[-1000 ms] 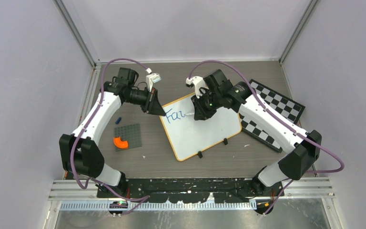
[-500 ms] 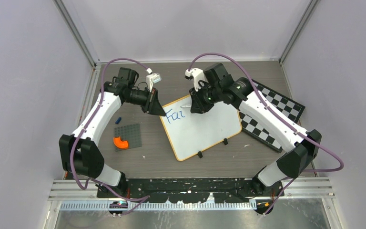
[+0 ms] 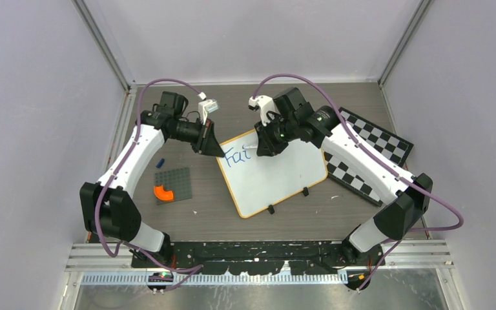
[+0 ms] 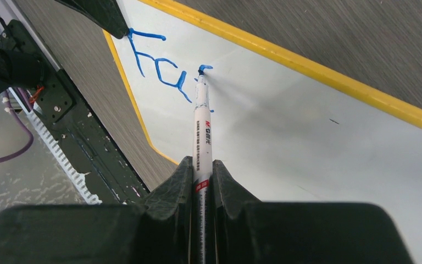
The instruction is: Write a sentence on the whiteboard
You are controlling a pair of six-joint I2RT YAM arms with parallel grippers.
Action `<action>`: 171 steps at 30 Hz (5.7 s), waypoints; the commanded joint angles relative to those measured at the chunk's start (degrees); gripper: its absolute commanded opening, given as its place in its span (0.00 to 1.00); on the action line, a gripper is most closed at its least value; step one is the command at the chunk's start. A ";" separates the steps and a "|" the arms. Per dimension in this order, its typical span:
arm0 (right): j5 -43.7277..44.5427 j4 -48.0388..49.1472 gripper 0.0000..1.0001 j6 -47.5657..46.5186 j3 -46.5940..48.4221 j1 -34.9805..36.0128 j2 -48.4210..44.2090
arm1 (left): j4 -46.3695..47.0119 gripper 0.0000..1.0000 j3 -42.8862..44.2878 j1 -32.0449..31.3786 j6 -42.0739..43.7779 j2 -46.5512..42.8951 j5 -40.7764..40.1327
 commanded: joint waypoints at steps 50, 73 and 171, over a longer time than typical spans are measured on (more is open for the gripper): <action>-1.68 -1.50 0.00 -3.27 0.51 -3.81 -4.44 | -4.01 0.00 0.10 -2.74 2.31 0.55 -0.91; 0.67 1.37 0.00 -2.90 2.07 -3.82 -1.07 | -4.47 0.00 0.20 -2.92 2.87 0.56 -0.99; 3.84 -0.09 0.00 -4.59 -1.23 -4.05 -3.28 | -5.43 0.00 0.62 -3.58 3.77 1.09 -1.17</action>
